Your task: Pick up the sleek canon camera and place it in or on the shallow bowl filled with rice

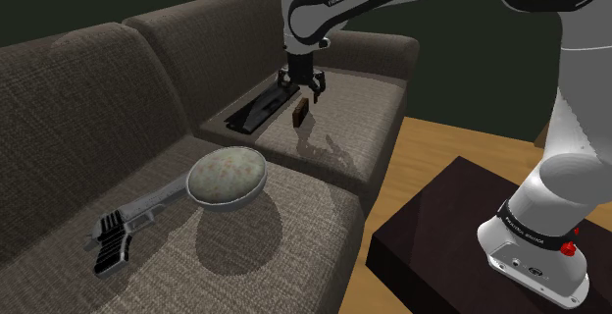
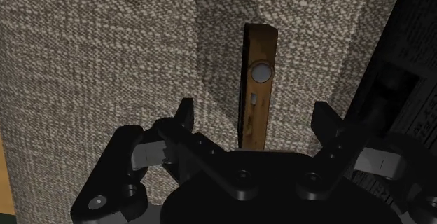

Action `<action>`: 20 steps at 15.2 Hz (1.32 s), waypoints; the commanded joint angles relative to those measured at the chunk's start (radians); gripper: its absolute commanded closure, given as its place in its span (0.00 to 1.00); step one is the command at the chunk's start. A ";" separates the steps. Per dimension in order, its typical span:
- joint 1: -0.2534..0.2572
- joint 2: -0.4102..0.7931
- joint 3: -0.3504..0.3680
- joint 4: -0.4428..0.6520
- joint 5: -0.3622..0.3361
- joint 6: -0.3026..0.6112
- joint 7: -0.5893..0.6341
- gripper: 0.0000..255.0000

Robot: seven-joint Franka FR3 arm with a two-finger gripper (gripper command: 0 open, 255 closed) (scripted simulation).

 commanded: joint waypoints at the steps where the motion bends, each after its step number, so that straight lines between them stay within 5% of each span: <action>1: 0.004 0.025 -0.005 0.010 -0.003 0.015 0.016 0.00; 15: 0.009 0.058 -0.012 -0.033 -0.017 0.089 0.024 0.00; 16: 0.009 0.058 -0.012 -0.033 -0.017 0.089 0.024 1.00; 20: 0.009 0.058 -0.012 -0.033 -0.017 0.089 0.024 1.00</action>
